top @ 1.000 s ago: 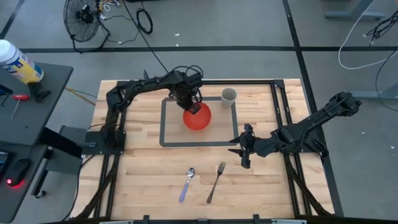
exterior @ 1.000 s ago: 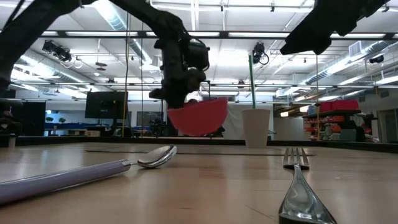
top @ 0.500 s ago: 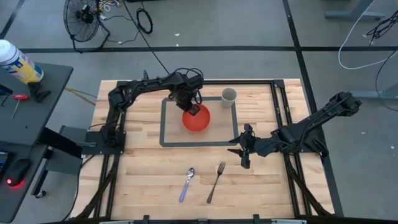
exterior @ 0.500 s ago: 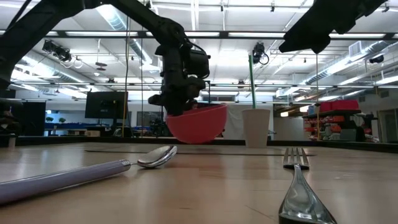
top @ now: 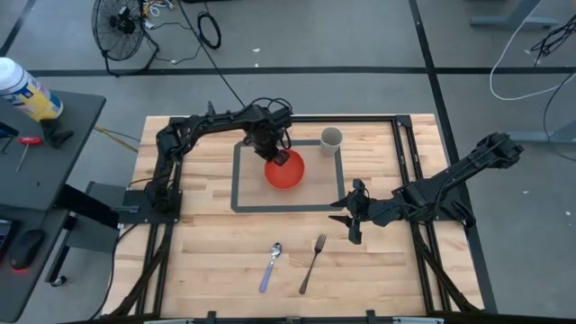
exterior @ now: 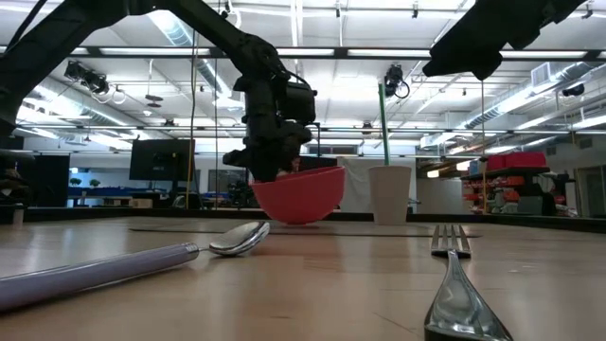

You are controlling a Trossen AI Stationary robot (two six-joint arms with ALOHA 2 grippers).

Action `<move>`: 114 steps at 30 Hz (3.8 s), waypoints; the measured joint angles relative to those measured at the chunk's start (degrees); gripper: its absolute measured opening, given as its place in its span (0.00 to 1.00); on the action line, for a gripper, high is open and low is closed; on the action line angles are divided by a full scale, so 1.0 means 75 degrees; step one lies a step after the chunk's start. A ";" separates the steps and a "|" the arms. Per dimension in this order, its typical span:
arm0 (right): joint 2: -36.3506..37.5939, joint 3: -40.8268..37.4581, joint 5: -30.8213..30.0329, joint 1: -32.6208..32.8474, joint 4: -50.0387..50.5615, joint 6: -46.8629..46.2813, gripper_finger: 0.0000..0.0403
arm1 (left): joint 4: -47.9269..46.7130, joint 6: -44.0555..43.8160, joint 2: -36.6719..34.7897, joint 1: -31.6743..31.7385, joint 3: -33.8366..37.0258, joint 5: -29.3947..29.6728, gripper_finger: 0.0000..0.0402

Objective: Pick & Place Utensil
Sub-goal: Put the orange bowl on the bottom left of the white cup, then put the purple spoon into the orange bowl

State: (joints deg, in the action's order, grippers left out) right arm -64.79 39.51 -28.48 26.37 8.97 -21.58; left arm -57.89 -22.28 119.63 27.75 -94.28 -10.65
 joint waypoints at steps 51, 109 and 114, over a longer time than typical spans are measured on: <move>0.0000 0.0000 0.0147 0.0000 -0.0563 0.0740 0.42 | -0.1984 0.1569 -0.0054 -0.0532 -0.2568 0.0838 0.41; -0.1708 -0.0005 -0.0497 -0.0472 -0.1301 0.1828 0.42 | 0.2585 -0.5732 -0.0571 -0.7602 0.0807 0.3119 0.41; -0.1708 -0.0003 -0.0462 -0.0469 -0.1009 0.1766 0.42 | 0.1245 -0.7079 -0.0199 -0.7635 0.0731 0.2914 0.41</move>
State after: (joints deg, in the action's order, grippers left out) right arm -77.60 39.48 -31.94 22.85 1.41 -8.34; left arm -48.55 -75.37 118.14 -29.52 -88.79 11.21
